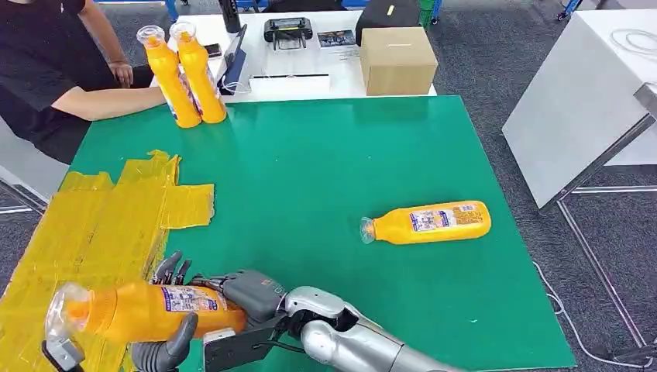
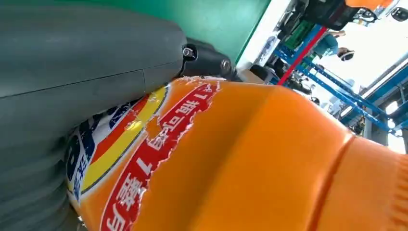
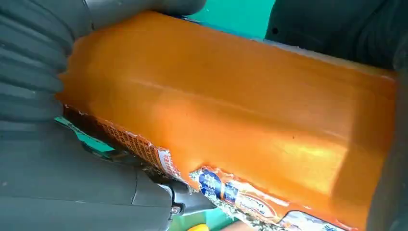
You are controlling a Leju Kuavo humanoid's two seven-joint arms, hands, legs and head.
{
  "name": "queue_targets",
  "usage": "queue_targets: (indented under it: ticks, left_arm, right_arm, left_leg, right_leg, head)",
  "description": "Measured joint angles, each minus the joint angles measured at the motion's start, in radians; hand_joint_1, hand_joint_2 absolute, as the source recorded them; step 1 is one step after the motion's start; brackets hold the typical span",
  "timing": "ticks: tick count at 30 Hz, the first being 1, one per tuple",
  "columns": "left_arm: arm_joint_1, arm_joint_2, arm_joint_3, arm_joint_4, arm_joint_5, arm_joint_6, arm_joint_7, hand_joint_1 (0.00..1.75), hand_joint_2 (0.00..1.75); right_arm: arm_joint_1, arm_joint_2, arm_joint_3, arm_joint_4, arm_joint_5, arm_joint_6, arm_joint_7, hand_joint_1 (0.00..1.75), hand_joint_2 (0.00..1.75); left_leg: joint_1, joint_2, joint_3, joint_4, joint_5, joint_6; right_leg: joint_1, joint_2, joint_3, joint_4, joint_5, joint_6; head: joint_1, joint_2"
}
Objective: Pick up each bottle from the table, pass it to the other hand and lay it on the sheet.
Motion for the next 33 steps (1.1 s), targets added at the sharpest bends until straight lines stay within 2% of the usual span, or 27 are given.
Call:
queue_targets:
  ticks: [23,24,25,26,33]
  left_arm:
    - [0.004,-0.003,0.006,-0.009,-0.004,0.01,-0.011,1.75,1.75]
    - [0.003,-0.003,0.006,-0.009,-0.009,0.012,-0.014,1.75,1.75]
    - [0.003,-0.003,0.006,-0.01,-0.018,0.015,-0.018,1.75,1.75]
    - [0.003,-0.003,0.005,-0.015,-0.033,0.021,-0.025,1.75,1.75]
    - [-0.002,-0.006,0.005,-0.027,-0.097,0.059,-0.048,1.75,1.75]
  right_arm:
    - [0.002,0.004,0.0,0.009,0.005,-0.009,-0.004,1.71,1.75]
    - [0.004,0.004,0.0,0.01,0.006,-0.014,-0.003,0.26,1.75]
    - [0.007,0.004,-0.001,0.01,0.008,-0.021,-0.001,0.0,1.75]
    - [0.009,0.004,-0.002,0.01,0.01,-0.03,0.002,0.0,0.0]
    - [0.02,0.004,-0.007,0.01,0.031,-0.064,0.013,0.0,0.0]
  left_leg:
    - [0.0,0.0,0.0,0.0,0.0,0.0]
    - [0.0,0.0,0.0,0.0,0.0,0.0]
    - [0.0,0.0,0.0,0.0,0.0,0.0]
    - [0.0,0.0,0.0,0.0,0.0,0.0]
    - [0.0,0.0,0.0,0.0,0.0,0.0]
  right_leg:
    - [0.0,0.0,0.0,0.0,0.0,0.0]
    - [0.0,0.0,0.0,0.0,0.0,0.0]
    - [0.0,0.0,0.0,0.0,0.0,0.0]
    - [0.0,0.0,0.0,0.0,0.0,0.0]
    - [0.0,0.0,0.0,0.0,0.0,0.0]
  head:
    - [0.0,0.0]
    - [0.0,0.0]
    - [0.0,0.0]
    - [0.0,0.0]
    - [0.0,0.0]
